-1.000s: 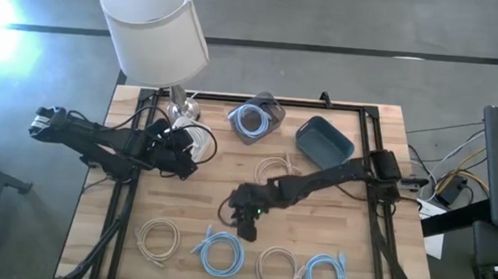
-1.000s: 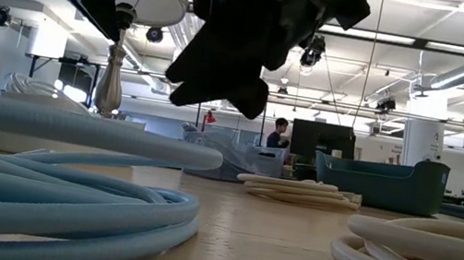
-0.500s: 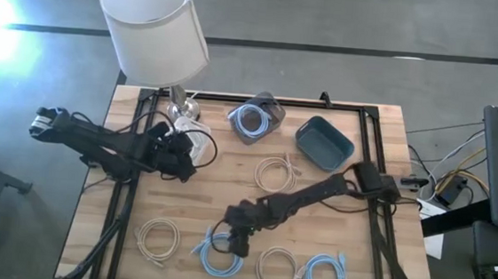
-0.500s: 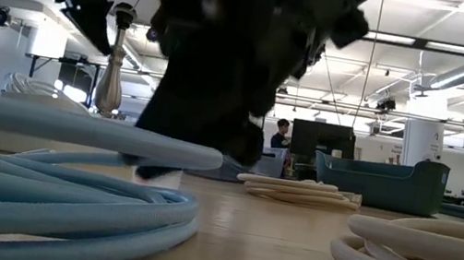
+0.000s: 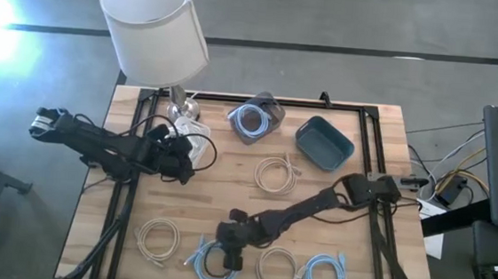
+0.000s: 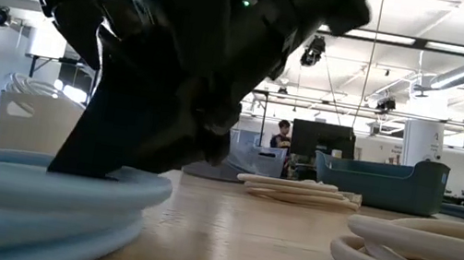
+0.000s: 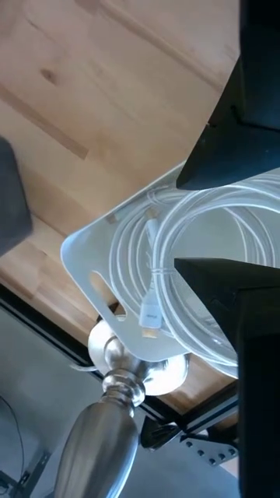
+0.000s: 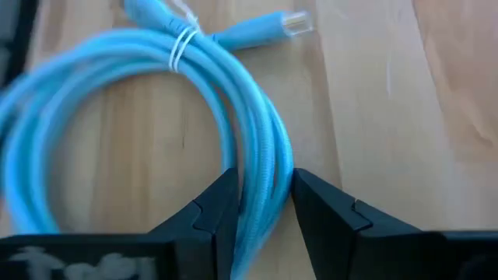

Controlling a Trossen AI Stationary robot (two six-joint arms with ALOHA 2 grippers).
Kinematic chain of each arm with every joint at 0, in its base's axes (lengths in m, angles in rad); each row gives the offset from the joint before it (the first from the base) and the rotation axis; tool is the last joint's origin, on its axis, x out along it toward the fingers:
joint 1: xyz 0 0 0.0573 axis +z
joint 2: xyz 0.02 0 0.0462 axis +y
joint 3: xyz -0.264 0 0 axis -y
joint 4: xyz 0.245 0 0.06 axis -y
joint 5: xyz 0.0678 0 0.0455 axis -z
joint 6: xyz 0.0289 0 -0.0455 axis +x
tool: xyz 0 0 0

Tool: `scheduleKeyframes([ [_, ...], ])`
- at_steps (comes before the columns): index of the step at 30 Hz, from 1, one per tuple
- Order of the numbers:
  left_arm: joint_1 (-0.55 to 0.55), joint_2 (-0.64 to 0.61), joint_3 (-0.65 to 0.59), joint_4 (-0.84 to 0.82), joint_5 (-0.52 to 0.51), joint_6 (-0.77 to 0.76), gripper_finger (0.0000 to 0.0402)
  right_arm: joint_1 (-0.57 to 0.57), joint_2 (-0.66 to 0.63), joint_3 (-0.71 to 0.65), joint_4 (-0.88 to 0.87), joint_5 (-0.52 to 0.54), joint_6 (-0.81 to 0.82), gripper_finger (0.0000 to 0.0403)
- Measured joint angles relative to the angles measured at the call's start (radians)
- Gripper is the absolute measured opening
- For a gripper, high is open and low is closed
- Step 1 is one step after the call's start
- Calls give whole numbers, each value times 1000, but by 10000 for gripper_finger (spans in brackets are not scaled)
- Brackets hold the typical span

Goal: Sort HDMI cables
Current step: Put the left light blue HDMI cable into the black bin

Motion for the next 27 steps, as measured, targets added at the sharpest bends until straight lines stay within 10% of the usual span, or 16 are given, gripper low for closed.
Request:
scheduleKeyframes([
  [20, 0, -2, 0, 19, 3, 4, 156, -16, -17, 120, -365, 124, -115, 25],
  [27, 0, -2, 0, 44, 22, -15, 156, -48, -84, 224, -603, 391, -242, 25],
])
